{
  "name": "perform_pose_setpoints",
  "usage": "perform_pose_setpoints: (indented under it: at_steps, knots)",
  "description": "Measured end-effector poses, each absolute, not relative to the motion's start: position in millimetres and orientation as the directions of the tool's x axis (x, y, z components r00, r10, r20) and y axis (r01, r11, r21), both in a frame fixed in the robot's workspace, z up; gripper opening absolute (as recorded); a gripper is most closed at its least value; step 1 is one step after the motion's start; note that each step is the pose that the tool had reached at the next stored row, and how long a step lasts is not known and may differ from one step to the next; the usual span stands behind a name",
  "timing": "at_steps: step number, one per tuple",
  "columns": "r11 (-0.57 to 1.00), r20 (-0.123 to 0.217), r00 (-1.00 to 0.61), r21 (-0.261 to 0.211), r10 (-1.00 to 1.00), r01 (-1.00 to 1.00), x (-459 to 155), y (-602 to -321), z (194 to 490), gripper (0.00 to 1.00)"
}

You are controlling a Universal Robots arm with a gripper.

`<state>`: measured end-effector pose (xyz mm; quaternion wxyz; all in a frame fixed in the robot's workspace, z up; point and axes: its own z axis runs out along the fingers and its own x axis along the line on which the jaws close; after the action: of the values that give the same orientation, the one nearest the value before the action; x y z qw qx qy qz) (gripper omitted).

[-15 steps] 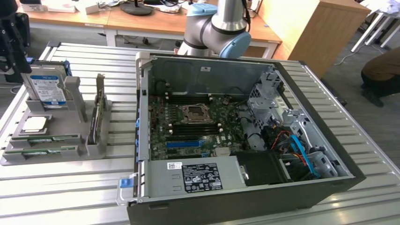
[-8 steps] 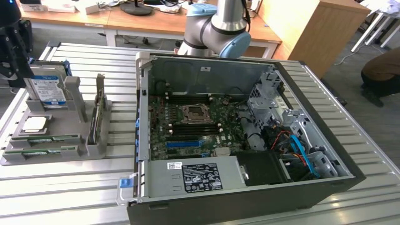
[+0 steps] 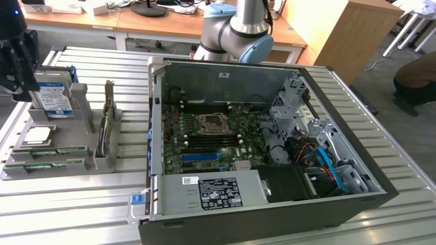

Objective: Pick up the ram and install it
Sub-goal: 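Pick up the ram and move it above insertion slot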

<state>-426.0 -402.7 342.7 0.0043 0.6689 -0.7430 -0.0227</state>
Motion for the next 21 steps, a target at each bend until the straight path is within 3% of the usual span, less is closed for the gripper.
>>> perform_pose_setpoints:
  at_steps: [21]
  knots:
    - [0.103, -0.024, -0.104, 0.039, -0.994, -0.994, -426, -403, 305, 0.36]
